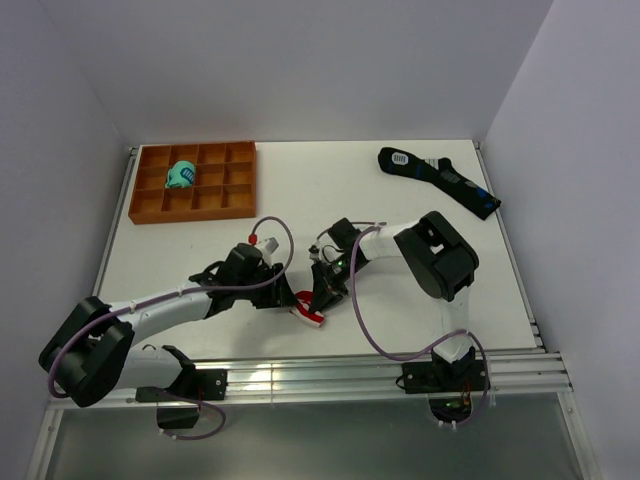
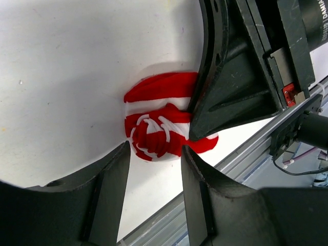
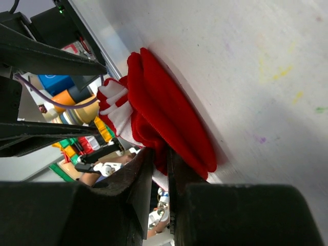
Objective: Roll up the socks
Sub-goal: Roll the sock at the center of the board.
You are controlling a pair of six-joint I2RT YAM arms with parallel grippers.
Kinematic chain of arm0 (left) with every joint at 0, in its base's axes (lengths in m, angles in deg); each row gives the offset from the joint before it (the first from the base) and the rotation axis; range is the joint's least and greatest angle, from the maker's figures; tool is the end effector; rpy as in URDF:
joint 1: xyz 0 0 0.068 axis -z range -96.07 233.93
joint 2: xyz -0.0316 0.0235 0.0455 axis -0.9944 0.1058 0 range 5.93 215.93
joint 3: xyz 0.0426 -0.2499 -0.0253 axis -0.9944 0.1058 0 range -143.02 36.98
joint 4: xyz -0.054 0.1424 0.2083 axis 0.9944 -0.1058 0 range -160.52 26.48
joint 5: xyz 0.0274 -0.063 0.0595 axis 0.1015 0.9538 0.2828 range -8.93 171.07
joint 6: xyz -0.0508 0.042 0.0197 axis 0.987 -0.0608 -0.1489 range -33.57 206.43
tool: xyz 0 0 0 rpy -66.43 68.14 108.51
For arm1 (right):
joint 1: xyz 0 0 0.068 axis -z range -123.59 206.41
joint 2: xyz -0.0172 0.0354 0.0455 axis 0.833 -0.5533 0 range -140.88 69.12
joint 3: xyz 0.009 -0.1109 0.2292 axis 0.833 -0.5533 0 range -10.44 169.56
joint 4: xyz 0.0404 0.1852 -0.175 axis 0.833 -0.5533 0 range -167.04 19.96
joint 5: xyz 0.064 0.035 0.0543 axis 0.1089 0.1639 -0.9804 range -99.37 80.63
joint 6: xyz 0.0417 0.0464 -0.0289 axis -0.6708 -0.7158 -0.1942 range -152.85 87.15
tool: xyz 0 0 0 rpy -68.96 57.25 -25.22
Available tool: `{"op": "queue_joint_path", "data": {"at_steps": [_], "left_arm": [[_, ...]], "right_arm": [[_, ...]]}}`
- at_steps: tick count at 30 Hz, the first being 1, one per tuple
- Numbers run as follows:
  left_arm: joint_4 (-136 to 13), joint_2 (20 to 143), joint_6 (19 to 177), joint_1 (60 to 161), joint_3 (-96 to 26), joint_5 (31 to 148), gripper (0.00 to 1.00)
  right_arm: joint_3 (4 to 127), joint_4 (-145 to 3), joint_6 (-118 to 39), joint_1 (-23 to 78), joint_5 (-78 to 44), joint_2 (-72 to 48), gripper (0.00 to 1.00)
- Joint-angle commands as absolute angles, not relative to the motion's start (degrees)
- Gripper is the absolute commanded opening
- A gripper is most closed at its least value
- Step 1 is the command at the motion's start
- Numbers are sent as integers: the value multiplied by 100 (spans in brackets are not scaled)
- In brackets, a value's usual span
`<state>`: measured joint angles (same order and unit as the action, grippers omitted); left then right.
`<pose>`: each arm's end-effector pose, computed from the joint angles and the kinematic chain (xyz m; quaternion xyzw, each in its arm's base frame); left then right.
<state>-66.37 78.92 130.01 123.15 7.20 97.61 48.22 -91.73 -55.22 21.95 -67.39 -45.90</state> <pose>0.1865 -0.1727 0.1349 0.0189 0.9191 -0.3450 0.1895 0.2444 0.2248 0.0669 0.1417 -0.8596 -0.4675 0.1495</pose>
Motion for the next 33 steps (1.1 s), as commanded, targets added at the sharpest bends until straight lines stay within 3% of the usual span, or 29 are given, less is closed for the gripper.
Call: {"op": "queue_joint_path", "data": {"at_steps": [1,33], "left_arm": [[-6571,7932,12871,12409,763,9672,50],[-6588,8968,13231,12620,210,9338,50]], "right_arm": [[4704,-9535,-5174,2231,-5358,-5023,20],[4687,-9491,-5113,2248,-5358,-5111,20]]}}
